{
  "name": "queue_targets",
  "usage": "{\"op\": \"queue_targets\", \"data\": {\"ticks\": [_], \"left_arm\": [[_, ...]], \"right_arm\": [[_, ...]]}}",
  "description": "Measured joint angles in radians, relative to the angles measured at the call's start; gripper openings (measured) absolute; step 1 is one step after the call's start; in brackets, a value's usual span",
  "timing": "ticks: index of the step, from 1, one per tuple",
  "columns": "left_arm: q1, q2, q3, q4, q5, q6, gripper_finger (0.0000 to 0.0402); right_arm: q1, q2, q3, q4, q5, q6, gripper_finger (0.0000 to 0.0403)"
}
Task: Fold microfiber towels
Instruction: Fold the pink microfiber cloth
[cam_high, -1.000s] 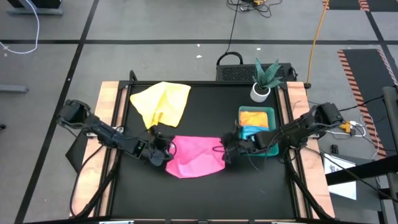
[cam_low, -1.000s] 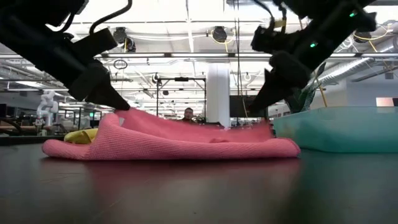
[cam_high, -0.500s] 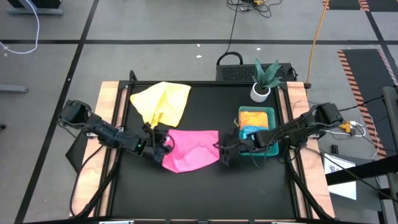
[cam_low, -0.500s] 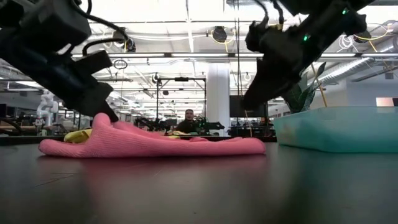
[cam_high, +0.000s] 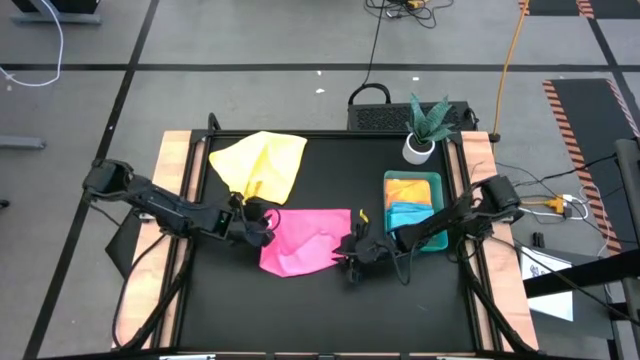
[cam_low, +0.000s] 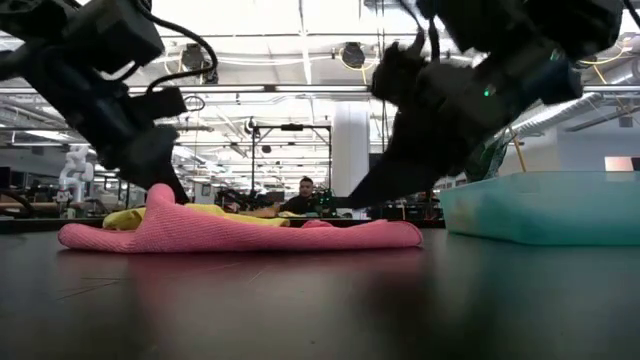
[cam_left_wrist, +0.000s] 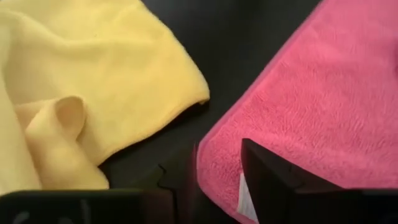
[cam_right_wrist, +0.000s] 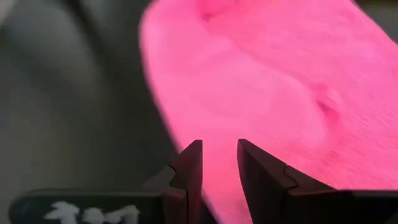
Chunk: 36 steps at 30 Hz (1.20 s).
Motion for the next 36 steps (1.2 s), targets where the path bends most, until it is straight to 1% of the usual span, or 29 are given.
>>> {"op": "queue_targets", "data": {"ticks": [2, 4, 6, 9, 13, 16, 18, 20, 23, 25, 27, 31, 34, 36], "left_arm": [[-0.008, -0.025, 0.000, 0.004, 0.005, -0.004, 0.0138], [-0.024, -0.028, 0.000, 0.024, 0.018, 0.001, 0.0134], [-0.040, -0.010, 0.000, 0.066, 0.045, 0.024, 0.0127], [-0.063, 0.054, 0.000, 0.121, 0.068, 0.043, 0.0112], [-0.085, 0.174, 0.000, 0.188, 0.072, 0.025, 0.0095], [-0.090, 0.241, 0.003, 0.213, 0.056, -0.002, 0.0091], [-0.092, 0.255, 0.004, 0.216, 0.043, -0.021, 0.0090], [-0.095, 0.254, 0.004, 0.220, 0.044, -0.022, 0.0090], [-0.100, 0.234, 0.001, 0.224, 0.049, -0.007, 0.0090], [-0.101, 0.229, 0.001, 0.227, 0.051, -0.003, 0.0090], [-0.101, 0.227, 0.001, 0.227, 0.057, -0.003, 0.0090], [-0.101, 0.228, 0.001, 0.226, 0.057, -0.005, 0.0090], [-0.101, 0.228, 0.000, 0.230, 0.056, -0.004, 0.0090], [-0.101, 0.228, 0.000, 0.239, 0.055, -0.004, 0.0090]], "right_arm": [[-0.009, 0.017, 0.000, -0.016, 0.023, 0.032, 0.0091], [-0.015, 0.021, 0.000, -0.037, 0.018, 0.052, 0.0091], [-0.012, 0.007, 0.000, -0.086, -0.008, 0.067, 0.0091], [0.015, -0.045, 0.000, -0.191, -0.035, 0.102, 0.0091], [0.066, -0.117, 0.000, -0.377, -0.036, 0.140, 0.0091], [0.103, -0.173, 0.000, -0.446, -0.026, 0.157, 0.0091], [0.120, -0.201, 0.000, -0.417, 0.017, 0.155, 0.0091], [0.120, -0.211, 0.000, -0.339, 0.069, 0.113, 0.0091], [0.072, -0.192, 0.002, -0.249, 0.080, 0.012, 0.0091], [0.020, -0.164, 0.001, -0.221, 0.080, -0.022, 0.0092], [-0.034, -0.122, 0.000, -0.163, 0.065, -0.061, 0.0098], [-0.130, -0.029, 0.000, -0.029, -0.014, -0.123, 0.0120], [-0.180, 0.031, 0.012, 0.024, -0.036, -0.162, 0.0130], [-0.202, 0.061, 0.029, 0.027, -0.042, -0.197, 0.0131]]}}
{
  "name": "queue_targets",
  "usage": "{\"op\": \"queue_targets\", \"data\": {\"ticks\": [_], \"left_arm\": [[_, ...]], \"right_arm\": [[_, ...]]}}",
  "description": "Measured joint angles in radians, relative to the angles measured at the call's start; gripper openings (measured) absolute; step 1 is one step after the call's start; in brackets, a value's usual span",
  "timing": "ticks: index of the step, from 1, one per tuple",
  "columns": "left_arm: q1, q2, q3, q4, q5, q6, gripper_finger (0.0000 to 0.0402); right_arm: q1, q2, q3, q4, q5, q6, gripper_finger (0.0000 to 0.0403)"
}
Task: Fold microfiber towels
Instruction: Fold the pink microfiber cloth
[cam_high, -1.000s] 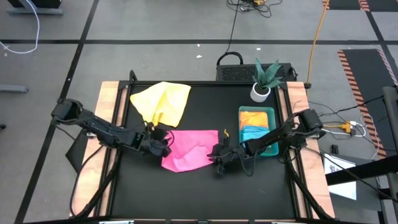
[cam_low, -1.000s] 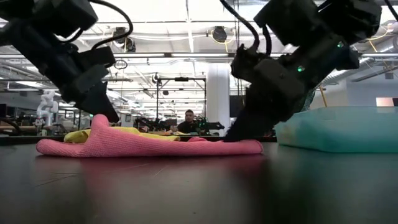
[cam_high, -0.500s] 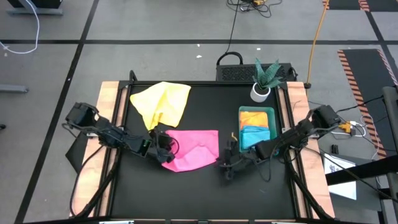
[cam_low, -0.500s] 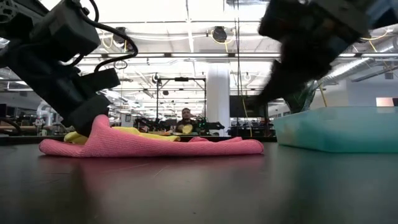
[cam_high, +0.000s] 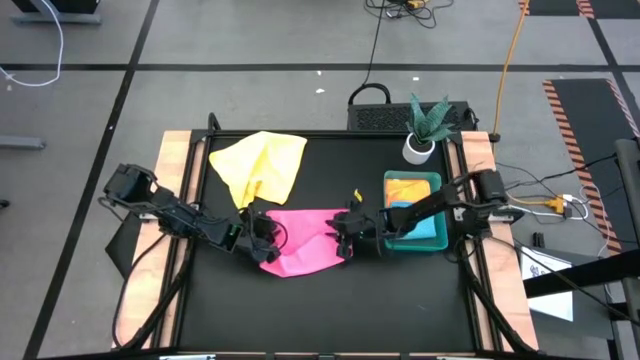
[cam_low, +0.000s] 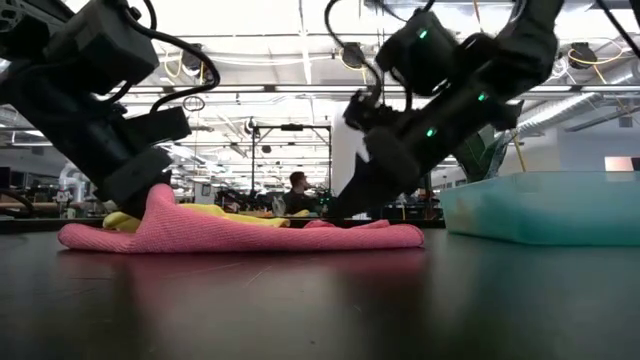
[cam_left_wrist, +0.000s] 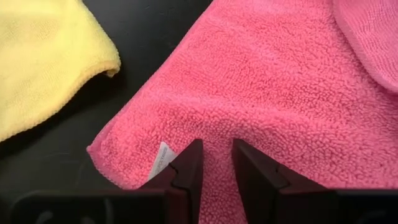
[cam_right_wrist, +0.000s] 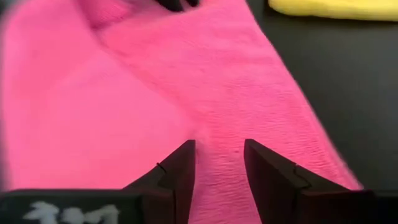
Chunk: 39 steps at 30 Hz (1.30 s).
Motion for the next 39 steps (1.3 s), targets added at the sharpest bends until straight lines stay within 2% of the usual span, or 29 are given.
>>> {"op": "queue_targets", "data": {"ticks": [7, 10, 13, 15, 20, 26, 32, 39], "left_arm": [[0.000, 0.000, 0.000, 0.008, -0.010, 0.001, 0.0090], [0.000, 0.000, 0.000, 0.002, -0.011, 0.000, 0.0090], [0.000, 0.000, 0.000, -0.013, -0.011, -0.001, 0.0090], [0.000, -0.001, 0.000, -0.032, -0.015, -0.009, 0.0090], [-0.001, -0.002, 0.002, -0.105, -0.041, -0.076, 0.0090], [-0.012, -0.002, 0.003, -0.125, -0.049, -0.101, 0.0090], [-0.046, -0.033, 0.000, -0.138, -0.052, -0.105, 0.0090], [-0.088, -0.161, 0.001, -0.170, -0.056, -0.098, 0.0090]], "right_arm": [[-0.020, 0.074, 0.073, -0.006, -0.043, -0.089, 0.0101], [-0.019, 0.072, 0.076, -0.014, -0.094, -0.110, 0.0068], [-0.004, 0.049, 0.076, -0.074, -0.094, -0.113, 0.0021], [0.008, 0.030, 0.076, -0.126, -0.092, -0.113, 0.0007], [0.073, -0.059, 0.076, -0.247, 0.031, -0.075, 0.0005], [0.203, -0.159, 0.076, -0.346, 0.109, 0.019, 0.0003], [0.314, -0.166, 0.076, -0.413, 0.147, 0.102, 0.0002], [0.370, -0.166, 0.076, -0.427, 0.222, 0.140, 0.0001]]}}
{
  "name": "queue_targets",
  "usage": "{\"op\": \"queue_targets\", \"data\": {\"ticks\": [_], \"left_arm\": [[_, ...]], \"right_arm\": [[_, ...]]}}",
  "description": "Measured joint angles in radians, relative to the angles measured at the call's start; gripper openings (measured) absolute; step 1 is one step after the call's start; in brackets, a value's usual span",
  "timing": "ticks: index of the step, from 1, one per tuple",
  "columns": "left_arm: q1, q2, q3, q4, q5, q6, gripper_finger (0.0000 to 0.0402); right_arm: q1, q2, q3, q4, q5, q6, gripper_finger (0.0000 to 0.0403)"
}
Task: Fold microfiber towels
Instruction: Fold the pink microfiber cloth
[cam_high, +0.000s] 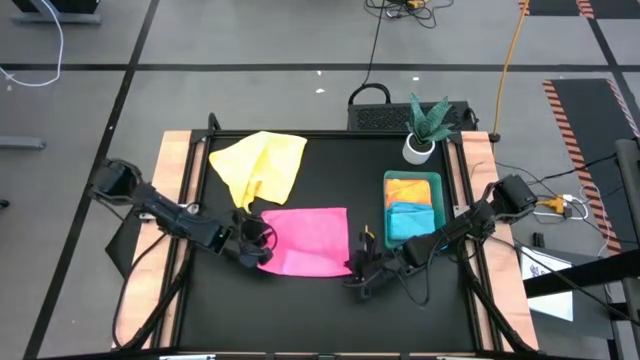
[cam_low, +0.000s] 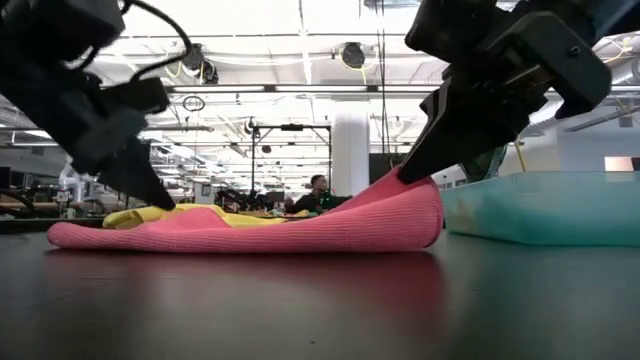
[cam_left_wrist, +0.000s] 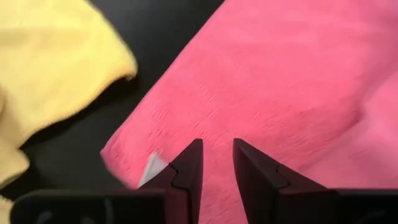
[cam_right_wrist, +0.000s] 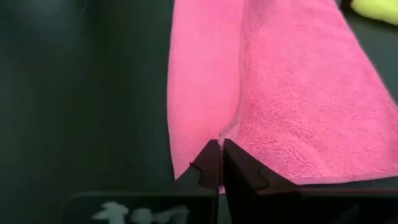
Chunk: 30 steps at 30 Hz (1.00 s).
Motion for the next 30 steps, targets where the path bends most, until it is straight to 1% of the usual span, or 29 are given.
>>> {"op": "queue_targets", "data": {"ticks": [3, 6, 11, 14, 17, 21, 26, 30], "left_arm": [[-0.017, -0.039, 0.000, -0.014, 0.000, 0.002, 0.0090], [-0.028, -0.038, 0.000, -0.023, 0.013, -0.008, 0.0090], [-0.024, -0.010, -0.001, -0.022, 0.108, -0.085, 0.0090], [-0.027, 0.022, 0.001, 0.003, 0.139, -0.101, 0.0090], [-0.035, 0.061, 0.000, 0.046, 0.140, -0.092, 0.0090], [-0.044, 0.078, 0.000, 0.099, 0.143, -0.070, 0.0090], [-0.060, 0.069, 0.000, 0.094, 0.146, -0.065, 0.0090], [-0.077, 0.081, 0.000, 0.094, 0.118, -0.057, 0.0090]], "right_arm": [[0.002, 0.000, 0.000, 0.001, 0.000, 0.001, 0.0001], [0.002, 0.000, 0.000, 0.006, 0.000, -0.007, 0.0001], [0.003, 0.000, 0.000, 0.011, -0.001, -0.019, 0.0002], [0.003, 0.000, 0.000, 0.012, -0.001, -0.020, 0.0002], [0.004, 0.000, 0.000, 0.011, -0.001, -0.021, 0.0003], [0.004, 0.000, 0.000, 0.009, -0.002, -0.024, 0.0003], [0.004, 0.000, 0.000, 0.010, -0.004, -0.023, 0.0003], [0.004, 0.000, 0.000, 0.010, -0.005, -0.024, 0.0003]]}}
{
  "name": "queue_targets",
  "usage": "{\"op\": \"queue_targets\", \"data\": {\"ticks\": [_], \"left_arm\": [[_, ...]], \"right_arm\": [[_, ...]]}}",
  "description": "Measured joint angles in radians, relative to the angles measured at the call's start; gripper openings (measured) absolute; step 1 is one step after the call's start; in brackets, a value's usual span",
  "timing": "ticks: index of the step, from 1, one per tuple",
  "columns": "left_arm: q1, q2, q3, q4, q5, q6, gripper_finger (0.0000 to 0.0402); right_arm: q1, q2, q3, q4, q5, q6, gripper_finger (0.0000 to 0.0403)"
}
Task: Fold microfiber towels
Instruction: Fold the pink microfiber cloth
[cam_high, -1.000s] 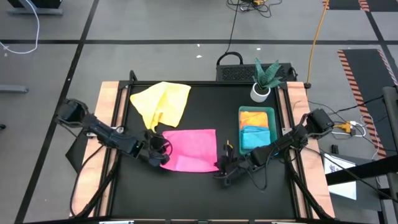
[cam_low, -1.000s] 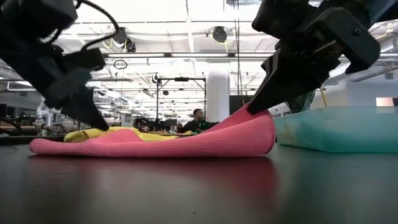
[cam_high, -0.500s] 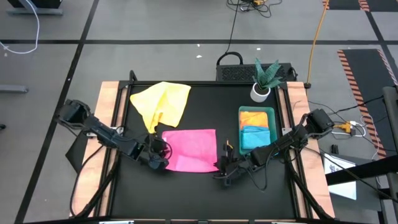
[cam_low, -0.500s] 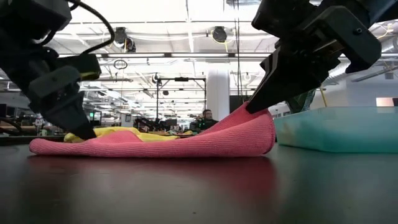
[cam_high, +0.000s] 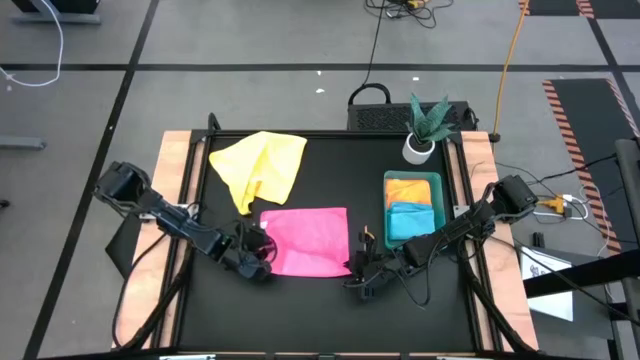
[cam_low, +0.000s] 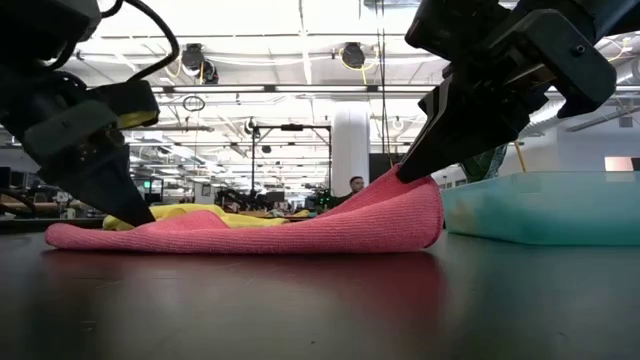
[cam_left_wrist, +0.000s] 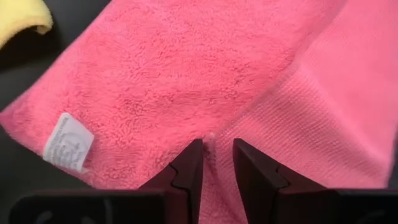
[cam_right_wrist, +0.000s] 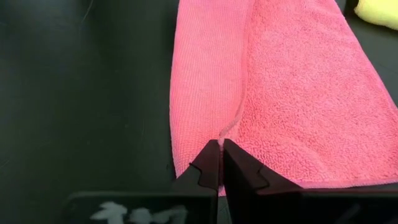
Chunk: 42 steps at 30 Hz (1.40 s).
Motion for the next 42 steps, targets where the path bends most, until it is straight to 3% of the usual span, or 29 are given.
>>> {"op": "queue_targets", "data": {"ticks": [3, 9, 18, 24, 26, 29, 33, 37, 42], "left_arm": [[-0.010, 0.022, 0.000, 0.001, -0.027, 0.021, 0.0080], [-0.035, 0.040, 0.000, 0.007, -0.091, 0.034, 0.0009], [-0.208, -0.056, 0.050, 0.011, -0.143, 0.134, 0.0006], [-0.380, -0.058, 0.105, 0.089, -0.114, 0.249, 0.0005], [-0.436, -0.058, 0.110, 0.131, -0.172, 0.270, 0.0006], [-0.500, -0.059, 0.114, 0.138, -0.355, 0.251, 0.0003], [-0.505, -0.059, 0.097, 0.081, -0.542, 0.167, 0.0007], [-0.446, -0.059, 0.068, 0.001, -0.562, 0.059, 0.0004], [-0.343, -0.059, 0.016, -0.026, -0.561, -0.008, 0.0011]], "right_arm": [[0.000, 0.000, 0.000, 0.000, 0.000, 0.000, 0.0004], [0.021, 0.000, 0.000, -0.001, 0.002, 0.000, 0.0004], [0.120, 0.000, -0.001, 0.005, -0.003, 0.081, 0.0004], [0.212, 0.000, -0.001, 0.166, -0.156, 0.108, 0.0004], [0.236, -0.001, -0.001, 0.225, -0.154, 0.078, 0.0004], [0.245, -0.002, 0.000, 0.245, -0.084, 0.090, 0.0002], [0.217, -0.002, 0.000, 0.147, 0.053, 0.191, 0.0002], [0.165, -0.002, -0.001, 0.042, 0.184, 0.307, 0.0002], [0.086, -0.001, -0.001, -0.103, 0.190, 0.426, 0.0001]]}}
